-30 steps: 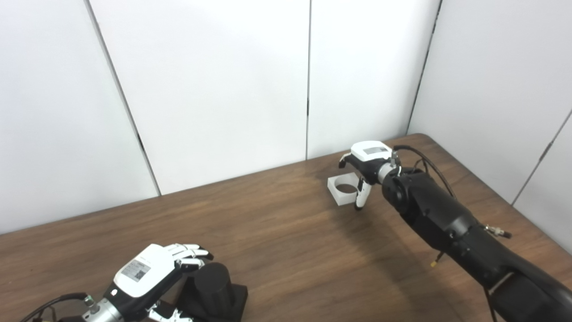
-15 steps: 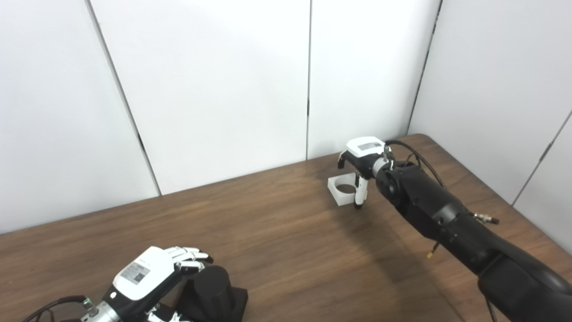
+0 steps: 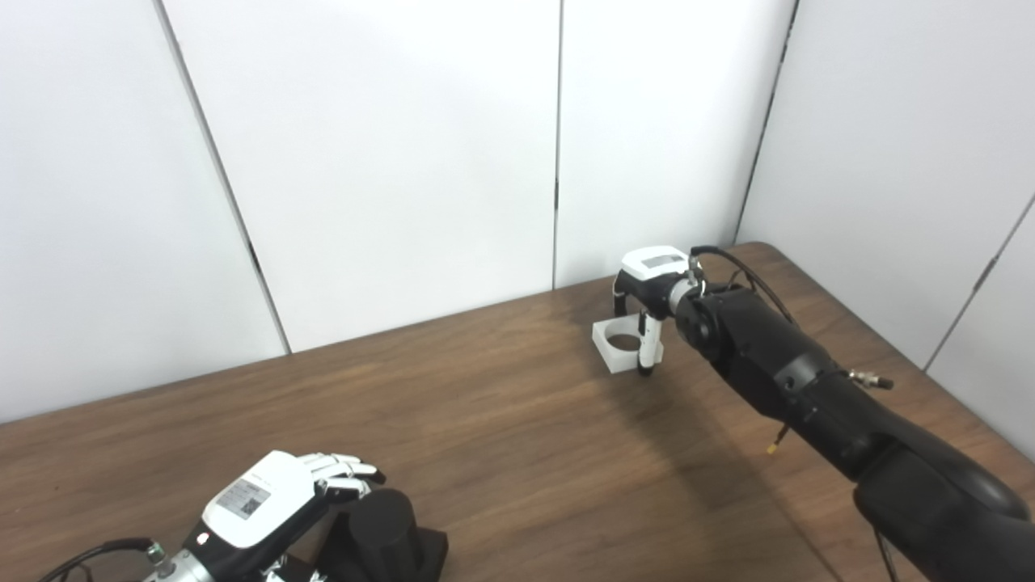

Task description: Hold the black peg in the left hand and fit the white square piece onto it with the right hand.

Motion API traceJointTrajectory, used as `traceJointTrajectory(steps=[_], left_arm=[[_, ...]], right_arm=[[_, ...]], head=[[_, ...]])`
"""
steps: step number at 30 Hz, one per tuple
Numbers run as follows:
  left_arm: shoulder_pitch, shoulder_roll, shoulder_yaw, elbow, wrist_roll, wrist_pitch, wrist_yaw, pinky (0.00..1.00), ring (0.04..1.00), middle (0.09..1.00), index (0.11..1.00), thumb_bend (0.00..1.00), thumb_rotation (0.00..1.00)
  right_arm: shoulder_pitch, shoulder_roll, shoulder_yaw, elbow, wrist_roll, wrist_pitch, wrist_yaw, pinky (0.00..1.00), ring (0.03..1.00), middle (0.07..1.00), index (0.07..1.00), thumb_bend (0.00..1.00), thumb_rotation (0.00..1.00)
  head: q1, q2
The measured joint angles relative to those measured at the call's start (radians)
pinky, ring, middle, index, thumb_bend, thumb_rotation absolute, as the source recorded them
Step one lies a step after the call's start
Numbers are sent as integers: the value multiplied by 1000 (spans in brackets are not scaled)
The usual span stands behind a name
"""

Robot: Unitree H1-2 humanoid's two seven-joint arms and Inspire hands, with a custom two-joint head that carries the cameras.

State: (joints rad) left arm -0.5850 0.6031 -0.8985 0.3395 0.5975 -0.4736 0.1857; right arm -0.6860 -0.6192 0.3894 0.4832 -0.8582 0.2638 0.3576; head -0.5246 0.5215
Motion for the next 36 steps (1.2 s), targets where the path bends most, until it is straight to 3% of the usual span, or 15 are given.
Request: traceJointTrajectory(steps=[13,22,31,36], left_arm=[[6,1,13,-12,0,0,-20,738,815,798,489,524,59],[12,0,27,-23,0,0,-41,734,810,797,489,524,58],[26,-9,67,-32,2,0,-88,735,826,813,490,524,61],[27,-20,79,-23,13,-1,-92,744,832,820,491,524,63]], right_arm=[[14,-9,-7,-73,32,7,81,741,830,767,480,521,133],[57,-9,-62,-81,97,-35,3,767,880,775,477,520,127],[95,-30,-114,-180,149,-46,-7,813,892,782,480,521,127],[105,-56,-131,-260,174,-66,5,812,896,778,480,521,127]], head=[[8,14],[28,31],[118,74],[222,104]])
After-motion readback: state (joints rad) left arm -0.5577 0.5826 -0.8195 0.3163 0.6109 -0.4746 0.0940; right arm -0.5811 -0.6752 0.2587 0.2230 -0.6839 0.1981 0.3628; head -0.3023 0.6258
